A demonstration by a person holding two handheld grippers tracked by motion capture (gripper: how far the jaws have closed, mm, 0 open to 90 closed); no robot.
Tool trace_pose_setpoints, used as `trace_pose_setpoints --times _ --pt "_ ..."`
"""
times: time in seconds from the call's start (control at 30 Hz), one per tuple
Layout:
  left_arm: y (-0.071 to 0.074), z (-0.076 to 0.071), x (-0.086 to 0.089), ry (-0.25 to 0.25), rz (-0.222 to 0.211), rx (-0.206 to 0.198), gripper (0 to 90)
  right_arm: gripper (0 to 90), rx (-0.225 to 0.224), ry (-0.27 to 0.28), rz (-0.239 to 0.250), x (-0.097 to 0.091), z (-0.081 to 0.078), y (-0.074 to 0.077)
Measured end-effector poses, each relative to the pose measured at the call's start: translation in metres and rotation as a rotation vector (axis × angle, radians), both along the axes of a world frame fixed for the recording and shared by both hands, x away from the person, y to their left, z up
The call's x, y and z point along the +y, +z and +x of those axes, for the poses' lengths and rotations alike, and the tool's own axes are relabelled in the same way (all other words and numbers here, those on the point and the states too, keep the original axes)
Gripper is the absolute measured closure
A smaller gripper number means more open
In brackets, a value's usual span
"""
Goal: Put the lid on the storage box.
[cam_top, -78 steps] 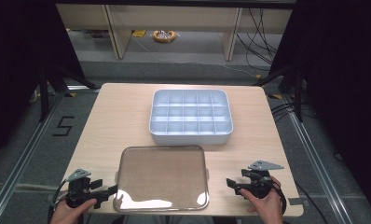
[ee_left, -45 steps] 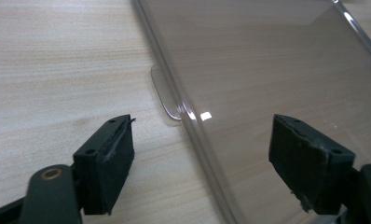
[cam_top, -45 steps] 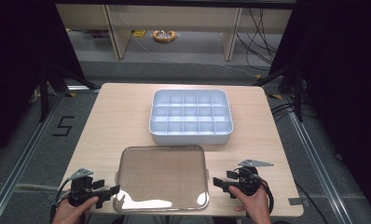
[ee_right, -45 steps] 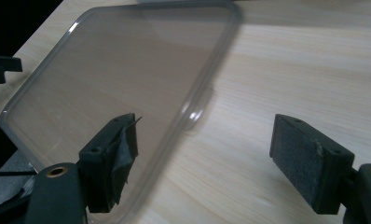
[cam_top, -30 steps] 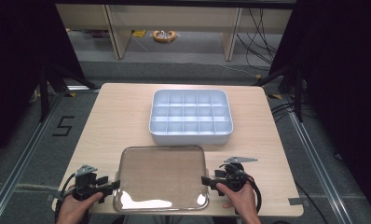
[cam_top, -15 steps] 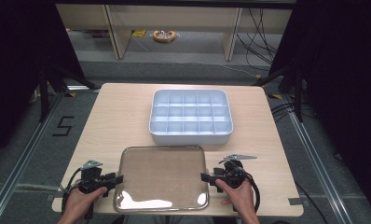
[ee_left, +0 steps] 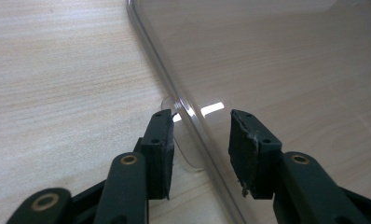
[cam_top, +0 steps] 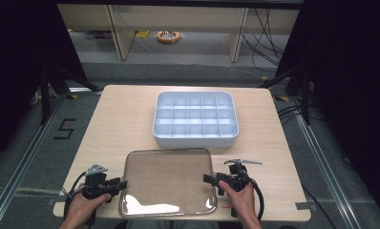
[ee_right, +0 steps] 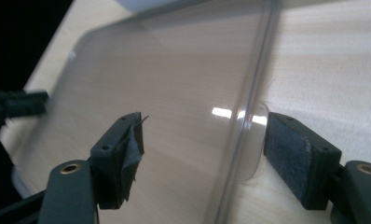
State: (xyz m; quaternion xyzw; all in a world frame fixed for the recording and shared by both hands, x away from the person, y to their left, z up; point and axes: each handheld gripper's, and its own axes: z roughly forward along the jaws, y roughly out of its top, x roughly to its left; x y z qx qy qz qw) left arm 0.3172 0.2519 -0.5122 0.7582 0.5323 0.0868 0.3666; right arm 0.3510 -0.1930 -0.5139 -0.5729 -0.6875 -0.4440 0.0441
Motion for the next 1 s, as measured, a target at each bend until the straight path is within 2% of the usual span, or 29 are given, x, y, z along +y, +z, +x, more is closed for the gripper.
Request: trace_pose_setpoints --times 0.1,0.13,0.23,0.3,0.33,0.37,0.4,0.43,0.47,0.5,0.53,0.57,0.6,0.63,0.67,0.7,0.73,0.8,0.93,0.97,1.0 --pt "-0.001 0.000 0.001 0.021 -0.019 -0.009 58.8 35.9 0.033 -0.039 0.087 -0.005 -0.004 -0.004" --pt "0.000 0.000 0.003 -0.004 0.017 -0.004 58.6 37.5 0.026 -0.044 0.102 -0.006 -0.005 -0.006" --pt "0.001 -0.001 0.005 -0.004 0.036 -0.005 57.1 46.2 0.069 -0.052 0.128 -0.007 -0.011 -0.006" --pt "0.001 -0.002 0.006 -0.003 0.040 -0.010 55.5 48.1 0.058 -0.040 0.153 -0.009 -0.013 -0.006" --pt "0.001 -0.001 0.007 -0.006 0.043 -0.007 55.4 48.5 0.058 -0.040 0.184 -0.009 -0.014 -0.006" --pt "0.001 -0.001 0.007 -0.006 0.047 -0.010 55.6 50.6 0.123 -0.059 0.223 -0.009 -0.019 -0.002" --pt "0.001 -0.001 0.007 -0.006 0.046 -0.009 55.6 51.0 0.086 -0.046 0.191 -0.011 -0.018 -0.005" --pt "0.001 -0.002 0.007 -0.001 0.033 -0.007 55.5 52.2 0.091 -0.043 0.207 -0.011 -0.018 -0.006" --pt "0.001 -0.001 0.007 -0.002 0.018 -0.005 55.4 59.7 0.106 -0.041 0.240 -0.011 -0.018 -0.009" --pt "0.001 -0.001 0.008 -0.011 0.013 0.002 55.5 64.4 0.137 -0.033 0.297 -0.008 -0.020 -0.009" --pt "0.001 -0.002 0.008 -0.010 0.013 0.002 55.7 65.6 0.179 -0.028 0.319 -0.004 -0.023 -0.007" --pt "0.001 -0.002 0.008 -0.006 0.012 -0.001 55.7 66.2 0.151 -0.027 0.285 -0.002 -0.023 -0.006" --pt "0.001 -0.002 0.008 -0.008 0.017 0.000 55.4 66.0 0.114 -0.004 0.226 0.001 -0.024 -0.002" --pt "0.001 -0.002 0.008 -0.009 0.014 0.002 54.7 66.3 0.118 0.010 0.213 0.001 -0.023 0.000" --pt "0.001 -0.002 0.008 -0.011 0.007 0.005 54.4 66.9 0.083 0.024 0.218 0.000 -0.022 -0.001" --pt "0.001 -0.002 0.009 -0.017 0.013 0.005 54.3 66.8 0.092 0.027 0.217 0.000 -0.023 0.001" --pt "0.000 -0.002 0.007 -0.017 0.003 -0.001 53.6 66.8 0.025 0.054 0.186 -0.002 -0.022 -0.002" --pt "0.000 -0.002 0.007 -0.023 0.005 0.000 50.4 67.0 0.006 0.070 0.190 -0.003 -0.022 -0.001" --pt "-0.002 -0.002 0.005 -0.006 -0.054 -0.007 41.8 67.0 -0.043 0.113 0.176 -0.001 -0.027 0.007" --pt "-0.001 -0.001 0.008 -0.023 -0.050 0.003 39.8 67.2 -0.060 0.123 0.178 -0.001 -0.028 0.009" --pt "-0.002 -0.001 0.007 0.002 -0.086 -0.001 37.4 67.9 -0.072 0.132 0.181 -0.001 -0.028 0.010"
